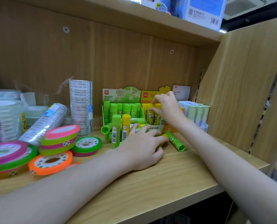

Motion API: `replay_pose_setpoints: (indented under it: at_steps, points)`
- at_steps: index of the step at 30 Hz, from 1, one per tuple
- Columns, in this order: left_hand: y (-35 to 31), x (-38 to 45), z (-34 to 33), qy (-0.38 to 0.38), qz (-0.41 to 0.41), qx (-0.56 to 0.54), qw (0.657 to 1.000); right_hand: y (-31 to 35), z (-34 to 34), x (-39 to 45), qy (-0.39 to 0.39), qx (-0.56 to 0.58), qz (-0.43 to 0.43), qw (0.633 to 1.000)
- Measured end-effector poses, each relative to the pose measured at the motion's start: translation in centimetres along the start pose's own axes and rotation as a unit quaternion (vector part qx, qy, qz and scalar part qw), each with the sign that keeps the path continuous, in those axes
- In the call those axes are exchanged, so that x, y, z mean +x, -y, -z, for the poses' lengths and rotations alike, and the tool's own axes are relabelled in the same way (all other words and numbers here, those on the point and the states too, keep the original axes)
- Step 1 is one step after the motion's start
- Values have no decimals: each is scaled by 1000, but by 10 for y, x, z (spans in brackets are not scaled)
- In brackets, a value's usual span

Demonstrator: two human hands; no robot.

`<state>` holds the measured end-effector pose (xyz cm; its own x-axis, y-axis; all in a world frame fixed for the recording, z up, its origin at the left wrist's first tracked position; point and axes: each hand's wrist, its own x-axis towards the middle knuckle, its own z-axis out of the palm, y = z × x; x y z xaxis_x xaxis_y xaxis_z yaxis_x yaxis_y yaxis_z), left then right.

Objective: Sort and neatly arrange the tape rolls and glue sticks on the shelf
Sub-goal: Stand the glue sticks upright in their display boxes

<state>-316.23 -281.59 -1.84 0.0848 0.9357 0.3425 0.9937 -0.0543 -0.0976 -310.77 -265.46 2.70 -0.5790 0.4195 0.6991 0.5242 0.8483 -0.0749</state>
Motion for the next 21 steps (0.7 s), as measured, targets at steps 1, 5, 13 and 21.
replay_pose_setpoints:
  at_steps: [1, 5, 13, 21]
  points:
    - [0, 0, 0, 0, 0, 1, 1000, 0, 0, 1, -1, -15, 3, 1000]
    - [0, 0, 0, 0, 1, 4, 1000, 3, 3, 0, 7, -51, -2, 999]
    - [-4, -2, 1, -22, 52, 14, 998, -17, 29, -44, -109, 141, 18, 984]
    - [-4, -2, 2, -13, 57, 3, 998, -22, 39, -96, 189, 152, 62, 968]
